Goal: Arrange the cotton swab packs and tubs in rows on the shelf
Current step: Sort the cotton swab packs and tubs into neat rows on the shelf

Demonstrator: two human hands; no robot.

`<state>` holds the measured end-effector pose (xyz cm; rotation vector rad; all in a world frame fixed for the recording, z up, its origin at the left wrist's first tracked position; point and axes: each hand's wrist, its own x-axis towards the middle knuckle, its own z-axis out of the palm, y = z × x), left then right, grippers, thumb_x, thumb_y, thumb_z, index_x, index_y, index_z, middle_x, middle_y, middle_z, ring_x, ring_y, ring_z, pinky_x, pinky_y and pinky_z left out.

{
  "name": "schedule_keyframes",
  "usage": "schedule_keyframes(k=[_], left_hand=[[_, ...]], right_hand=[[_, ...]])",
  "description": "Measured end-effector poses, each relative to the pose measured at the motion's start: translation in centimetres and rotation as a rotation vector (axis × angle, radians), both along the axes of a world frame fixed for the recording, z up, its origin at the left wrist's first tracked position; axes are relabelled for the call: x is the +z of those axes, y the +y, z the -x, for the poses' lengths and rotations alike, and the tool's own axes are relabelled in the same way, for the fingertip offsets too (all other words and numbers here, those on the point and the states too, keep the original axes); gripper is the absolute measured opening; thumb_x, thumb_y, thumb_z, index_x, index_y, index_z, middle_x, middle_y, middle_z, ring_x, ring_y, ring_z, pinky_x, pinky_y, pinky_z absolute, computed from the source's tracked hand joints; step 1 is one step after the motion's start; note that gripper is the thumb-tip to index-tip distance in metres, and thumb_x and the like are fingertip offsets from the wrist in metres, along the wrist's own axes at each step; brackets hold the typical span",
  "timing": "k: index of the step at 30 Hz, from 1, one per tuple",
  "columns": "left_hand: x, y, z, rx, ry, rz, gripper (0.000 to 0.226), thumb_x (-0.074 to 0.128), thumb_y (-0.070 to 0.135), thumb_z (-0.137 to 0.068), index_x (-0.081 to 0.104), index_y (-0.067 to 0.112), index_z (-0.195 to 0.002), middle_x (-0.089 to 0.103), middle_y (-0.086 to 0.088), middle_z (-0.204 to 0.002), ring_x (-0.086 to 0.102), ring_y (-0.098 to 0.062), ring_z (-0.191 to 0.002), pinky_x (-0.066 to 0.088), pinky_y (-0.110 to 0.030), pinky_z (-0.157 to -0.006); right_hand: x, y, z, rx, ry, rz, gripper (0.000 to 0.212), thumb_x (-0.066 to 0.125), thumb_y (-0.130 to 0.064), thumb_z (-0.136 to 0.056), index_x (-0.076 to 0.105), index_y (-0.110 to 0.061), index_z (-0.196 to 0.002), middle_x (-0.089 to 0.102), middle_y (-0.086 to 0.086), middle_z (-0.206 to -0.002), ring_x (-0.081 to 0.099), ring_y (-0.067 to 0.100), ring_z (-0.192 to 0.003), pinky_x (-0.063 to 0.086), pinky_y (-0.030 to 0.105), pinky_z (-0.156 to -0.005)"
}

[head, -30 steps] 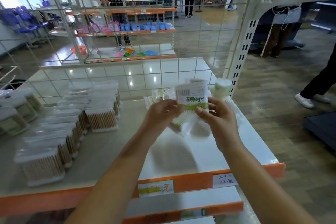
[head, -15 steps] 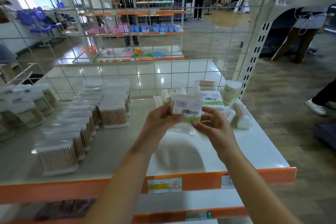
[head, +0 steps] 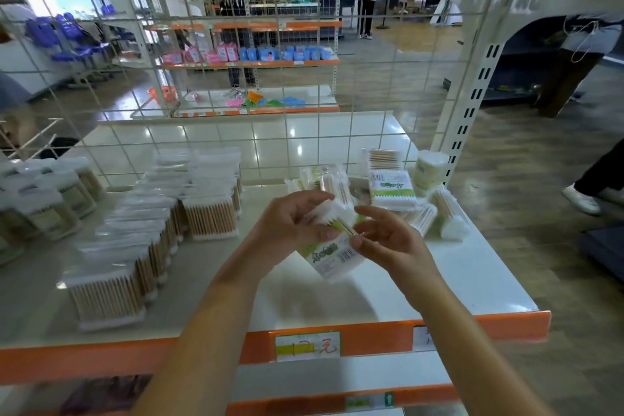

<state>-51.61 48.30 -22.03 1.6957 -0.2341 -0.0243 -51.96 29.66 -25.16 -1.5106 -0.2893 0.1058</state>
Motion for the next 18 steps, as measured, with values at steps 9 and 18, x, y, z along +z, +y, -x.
schedule_keyframes(k=[9, 18], left_hand=[[-1.1, 0.3, 0.5, 0.029, 0.067, 0.110, 0.047, 0.073, 0.005, -0.066, 0.062, 0.016, -0.110, 0.070, 0.001, -0.097, 0.069, -0.013, -0.084, 0.056, -0.025, -0.071], [-3.6, -0.3, 1.5, 0.042, 0.217, 0.349, 0.039, 0.067, 0.015, -0.068, 0.061, 0.009, -0.106, 0.071, -0.005, -0.092, 0.066, -0.020, -0.087, 0.055, -0.029, -0.074]], right_hand=[[0.1, 0.4, 0.2, -0.032, -0.004, -0.074, 0.015, 0.066, -0.001, -0.078, 0.068, -0.011, -0.089, 0.069, 0.000, -0.074, 0.062, 0.013, -0.073, 0.050, 0.026, -0.066], [-0.3, 0.9, 0.5, -0.210, 0.018, -0.269, 0.022, 0.059, -0.003, -0.083, 0.057, -0.017, -0.100, 0.066, -0.006, -0.069, 0.063, 0.008, -0.068, 0.051, 0.023, -0.059]])
